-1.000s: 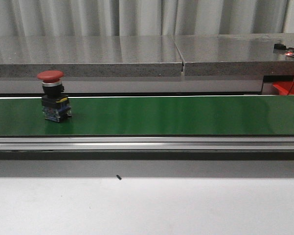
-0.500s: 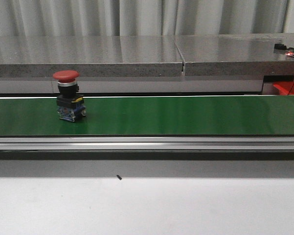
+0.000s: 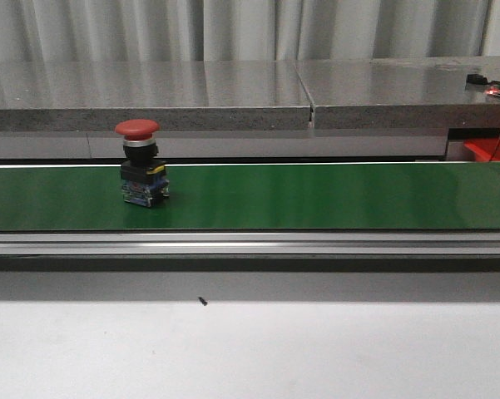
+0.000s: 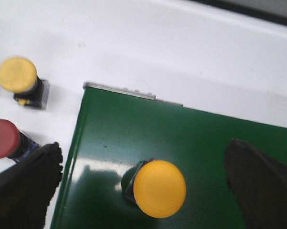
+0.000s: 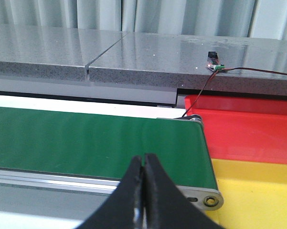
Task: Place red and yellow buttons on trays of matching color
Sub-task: 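Set the yellow button on the belt and open the left gripper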
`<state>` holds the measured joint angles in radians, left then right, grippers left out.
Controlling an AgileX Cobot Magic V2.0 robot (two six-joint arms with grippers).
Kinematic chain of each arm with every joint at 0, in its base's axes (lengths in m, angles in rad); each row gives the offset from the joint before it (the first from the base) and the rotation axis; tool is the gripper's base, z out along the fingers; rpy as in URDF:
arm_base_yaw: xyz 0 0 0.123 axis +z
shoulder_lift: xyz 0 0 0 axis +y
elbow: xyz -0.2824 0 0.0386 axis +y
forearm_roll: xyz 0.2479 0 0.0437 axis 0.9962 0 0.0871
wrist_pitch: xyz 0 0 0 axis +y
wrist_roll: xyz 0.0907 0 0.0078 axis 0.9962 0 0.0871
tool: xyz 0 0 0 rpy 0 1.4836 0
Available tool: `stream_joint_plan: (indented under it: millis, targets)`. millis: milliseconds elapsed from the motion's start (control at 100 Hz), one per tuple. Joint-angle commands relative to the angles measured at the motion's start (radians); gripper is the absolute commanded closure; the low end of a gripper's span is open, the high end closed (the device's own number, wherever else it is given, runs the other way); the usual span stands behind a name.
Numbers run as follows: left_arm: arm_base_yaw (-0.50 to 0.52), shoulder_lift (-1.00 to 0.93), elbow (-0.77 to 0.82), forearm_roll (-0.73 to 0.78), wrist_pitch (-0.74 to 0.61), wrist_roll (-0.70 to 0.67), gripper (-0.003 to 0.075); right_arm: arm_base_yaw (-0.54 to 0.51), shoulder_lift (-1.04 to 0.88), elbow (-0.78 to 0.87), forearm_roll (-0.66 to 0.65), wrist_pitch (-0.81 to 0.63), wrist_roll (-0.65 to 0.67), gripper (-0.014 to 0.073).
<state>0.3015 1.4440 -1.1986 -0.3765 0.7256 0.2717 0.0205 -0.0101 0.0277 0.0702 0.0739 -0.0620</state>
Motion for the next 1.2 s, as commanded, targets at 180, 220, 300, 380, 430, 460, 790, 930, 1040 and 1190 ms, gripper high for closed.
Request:
stream_joint_plan:
  millis: [180,220,300,380,430,460,790,930,1040,1190]
  targets:
    - [-0.056,-0.318,0.032,-0.024,-0.095,0.087,0.0062,0.002,-0.016,-0.017,-0.007,-0.085,-0.004,0.0662]
    - [-0.071,-0.359,0.060,-0.024,-0.109,0.087,0.0062,0.002,-0.016,-0.017,-0.007,-0.085,-0.004,0.0662]
    - [-0.100,-0.451,0.121,-0.030,-0.125,0.087,0.0062,0.002,-0.016,-0.017,-0.007,-0.085,-0.004,0.0662]
    - [-0.136,-0.534,0.201,-0.036,-0.153,0.087,0.0062,0.002,-0.016,-0.017,-0.007,-0.085,-0.004,0.0662]
    - [-0.154,-0.584,0.254,-0.038,-0.180,0.087,0.0063,0.002,-0.016,-0.017,-0.007,-0.085,-0.004,0.0662]
    - [-0.164,-0.619,0.284,-0.038,-0.198,0.087,0.0063,0.002,-0.016,-0.017,-0.007,-0.085,-0.004,0.0662]
    - [-0.192,-0.932,0.617,-0.049,-0.270,0.087,0.0169,0.002,-0.016,-0.017,-0.007,-0.085,-0.004,0.0662]
    - [-0.192,-1.029,0.703,-0.051,-0.264,0.087,0.0374,0.002,-0.016,-0.017,-0.007,-0.085,-0.004,0.0662]
    - [-0.192,-1.070,0.738,-0.051,-0.260,0.087,0.0577,0.002,-0.016,-0.017,-0.007,-0.087,-0.004,0.0662]
    - [-0.192,-1.084,0.743,-0.051,-0.260,0.087,0.0741,0.002,-0.016,-0.019,-0.006,-0.095,-0.005,0.0662]
